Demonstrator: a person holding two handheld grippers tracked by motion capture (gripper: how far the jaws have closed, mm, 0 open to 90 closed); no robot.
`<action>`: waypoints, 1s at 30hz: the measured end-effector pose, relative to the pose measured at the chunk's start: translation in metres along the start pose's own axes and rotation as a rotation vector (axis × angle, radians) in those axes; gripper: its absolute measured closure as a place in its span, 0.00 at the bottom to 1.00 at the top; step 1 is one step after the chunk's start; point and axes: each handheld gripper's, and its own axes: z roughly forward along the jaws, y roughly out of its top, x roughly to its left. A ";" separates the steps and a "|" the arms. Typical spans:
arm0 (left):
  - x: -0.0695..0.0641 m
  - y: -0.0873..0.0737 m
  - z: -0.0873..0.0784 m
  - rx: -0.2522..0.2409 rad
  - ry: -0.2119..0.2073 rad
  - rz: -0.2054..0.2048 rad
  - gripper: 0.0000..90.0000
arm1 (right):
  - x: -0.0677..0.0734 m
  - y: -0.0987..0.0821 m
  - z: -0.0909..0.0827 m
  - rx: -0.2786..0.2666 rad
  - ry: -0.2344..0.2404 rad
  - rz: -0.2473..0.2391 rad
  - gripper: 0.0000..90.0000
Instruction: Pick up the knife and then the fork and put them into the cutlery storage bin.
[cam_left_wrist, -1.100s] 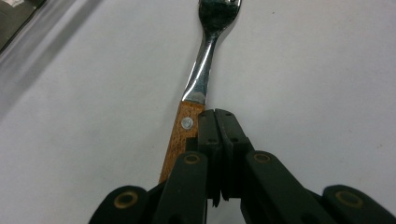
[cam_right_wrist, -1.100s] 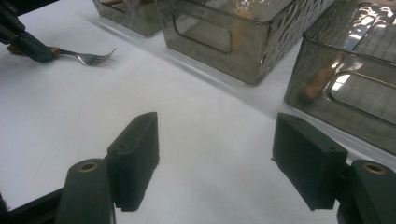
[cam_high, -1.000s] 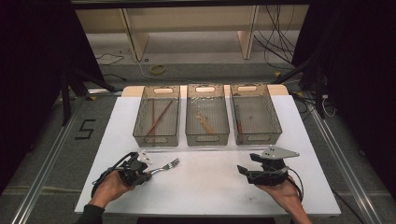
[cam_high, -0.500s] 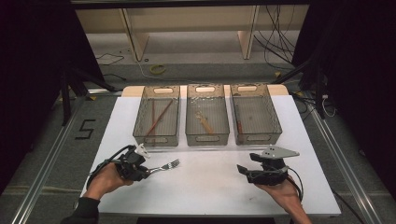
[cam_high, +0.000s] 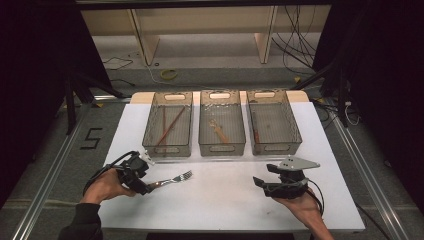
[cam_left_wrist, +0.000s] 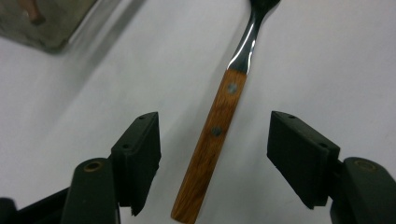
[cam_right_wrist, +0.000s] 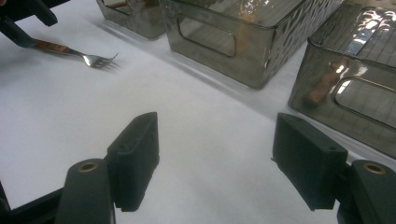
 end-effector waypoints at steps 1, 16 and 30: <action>0.000 -0.002 0.001 0.005 0.000 -0.003 0.38 | 0.000 0.000 0.000 0.002 0.000 -0.001 0.36; 0.007 -0.015 0.006 0.040 0.006 0.012 0.57 | 0.000 0.000 0.000 0.001 0.003 -0.001 0.36; 0.004 -0.013 0.013 0.075 -0.017 0.057 0.74 | 0.000 0.000 0.001 0.007 0.006 -0.003 0.36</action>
